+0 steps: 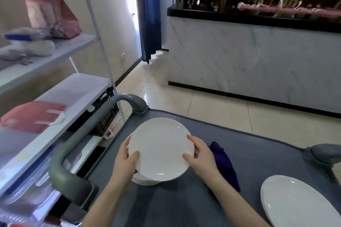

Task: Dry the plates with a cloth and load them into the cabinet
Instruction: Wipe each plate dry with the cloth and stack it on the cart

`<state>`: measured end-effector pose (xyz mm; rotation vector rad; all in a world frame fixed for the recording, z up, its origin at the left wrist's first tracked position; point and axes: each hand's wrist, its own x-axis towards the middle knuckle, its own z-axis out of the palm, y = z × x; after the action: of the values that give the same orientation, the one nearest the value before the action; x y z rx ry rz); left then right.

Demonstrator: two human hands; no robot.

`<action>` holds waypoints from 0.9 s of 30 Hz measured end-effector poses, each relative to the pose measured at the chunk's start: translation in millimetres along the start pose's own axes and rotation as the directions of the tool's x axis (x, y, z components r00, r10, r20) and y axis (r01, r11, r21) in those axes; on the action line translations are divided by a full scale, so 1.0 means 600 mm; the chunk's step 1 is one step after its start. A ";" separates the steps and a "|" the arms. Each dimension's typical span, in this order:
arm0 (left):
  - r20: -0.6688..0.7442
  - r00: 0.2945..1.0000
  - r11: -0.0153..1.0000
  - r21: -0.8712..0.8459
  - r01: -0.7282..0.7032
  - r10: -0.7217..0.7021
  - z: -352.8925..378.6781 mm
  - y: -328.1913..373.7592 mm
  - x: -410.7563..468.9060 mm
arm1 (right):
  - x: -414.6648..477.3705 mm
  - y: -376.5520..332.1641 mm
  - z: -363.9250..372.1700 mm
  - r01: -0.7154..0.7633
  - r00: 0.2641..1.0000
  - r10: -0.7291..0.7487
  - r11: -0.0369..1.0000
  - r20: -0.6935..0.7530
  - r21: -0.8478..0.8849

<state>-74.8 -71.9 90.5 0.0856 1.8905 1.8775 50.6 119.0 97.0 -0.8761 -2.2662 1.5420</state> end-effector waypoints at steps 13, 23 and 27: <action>-0.049 0.990 0.846 0.526 -0.085 0.129 -0.068 -0.003 0.067 | 0.040 0.004 0.106 -0.091 0.996 0.087 0.987 -0.033 -0.134; -0.037 0.989 0.792 0.603 -0.095 0.146 -0.067 -0.033 0.093 | 0.045 0.020 0.128 -0.135 0.991 0.125 0.947 -0.052 -0.290; -0.059 0.990 0.812 0.580 -0.073 0.131 -0.066 -0.036 0.093 | 0.046 0.026 0.134 -0.141 0.990 0.125 0.936 -0.071 -0.323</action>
<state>-132.5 -89.6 52.0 0.3021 2.5116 1.3152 -8.2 79.8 47.7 -1.1619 -2.5153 1.1924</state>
